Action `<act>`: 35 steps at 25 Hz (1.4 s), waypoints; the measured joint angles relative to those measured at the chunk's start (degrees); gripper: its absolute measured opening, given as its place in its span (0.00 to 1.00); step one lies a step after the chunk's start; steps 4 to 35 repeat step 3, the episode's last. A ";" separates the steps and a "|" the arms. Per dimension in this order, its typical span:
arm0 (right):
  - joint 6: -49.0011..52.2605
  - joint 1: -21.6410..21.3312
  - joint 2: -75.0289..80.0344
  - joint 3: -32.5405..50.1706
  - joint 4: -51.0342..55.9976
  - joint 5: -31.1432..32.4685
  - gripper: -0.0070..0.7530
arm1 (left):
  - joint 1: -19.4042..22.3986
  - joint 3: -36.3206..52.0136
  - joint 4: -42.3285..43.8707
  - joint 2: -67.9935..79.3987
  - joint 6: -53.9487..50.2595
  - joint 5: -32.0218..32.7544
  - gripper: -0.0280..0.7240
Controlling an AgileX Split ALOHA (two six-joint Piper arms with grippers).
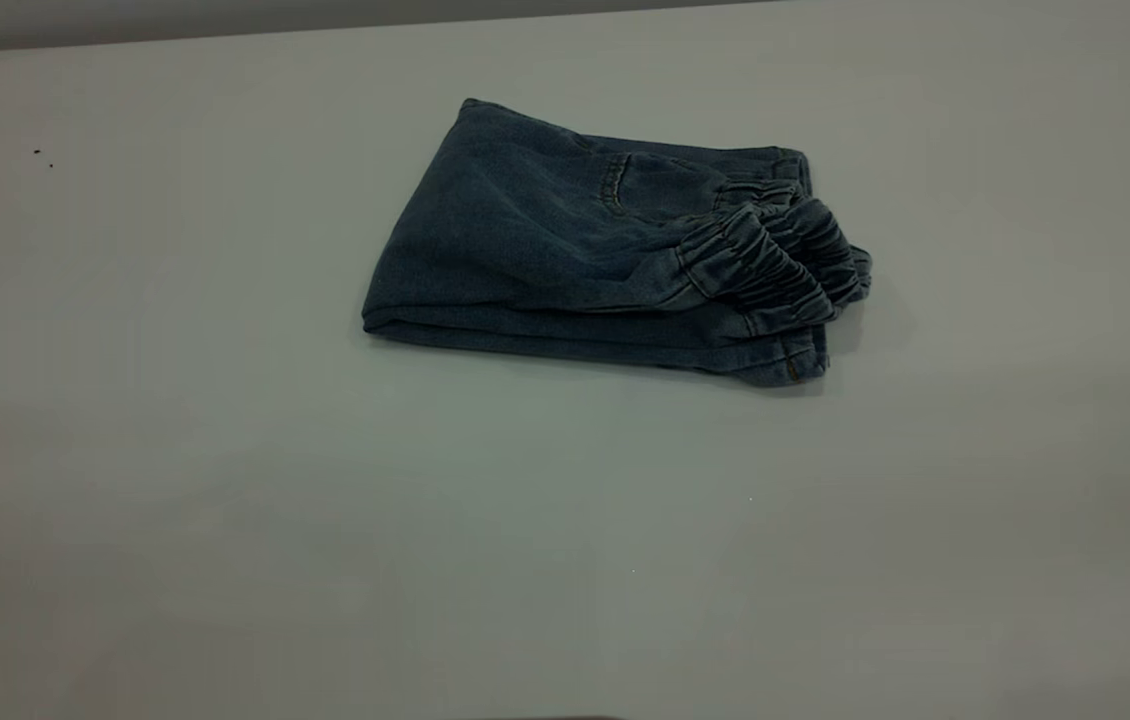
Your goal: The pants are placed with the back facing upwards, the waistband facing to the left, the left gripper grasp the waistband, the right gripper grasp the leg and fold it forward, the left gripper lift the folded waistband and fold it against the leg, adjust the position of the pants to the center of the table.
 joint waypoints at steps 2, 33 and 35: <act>0.00 0.00 0.00 0.00 0.00 0.00 0.63 | 0.00 0.00 0.00 0.00 0.06 0.00 0.66; 0.00 0.00 0.00 0.00 0.00 0.00 0.63 | 0.00 0.00 0.00 0.00 0.06 0.00 0.66; 0.00 0.00 0.00 0.00 0.00 0.00 0.63 | 0.00 0.00 0.00 0.00 0.06 0.00 0.66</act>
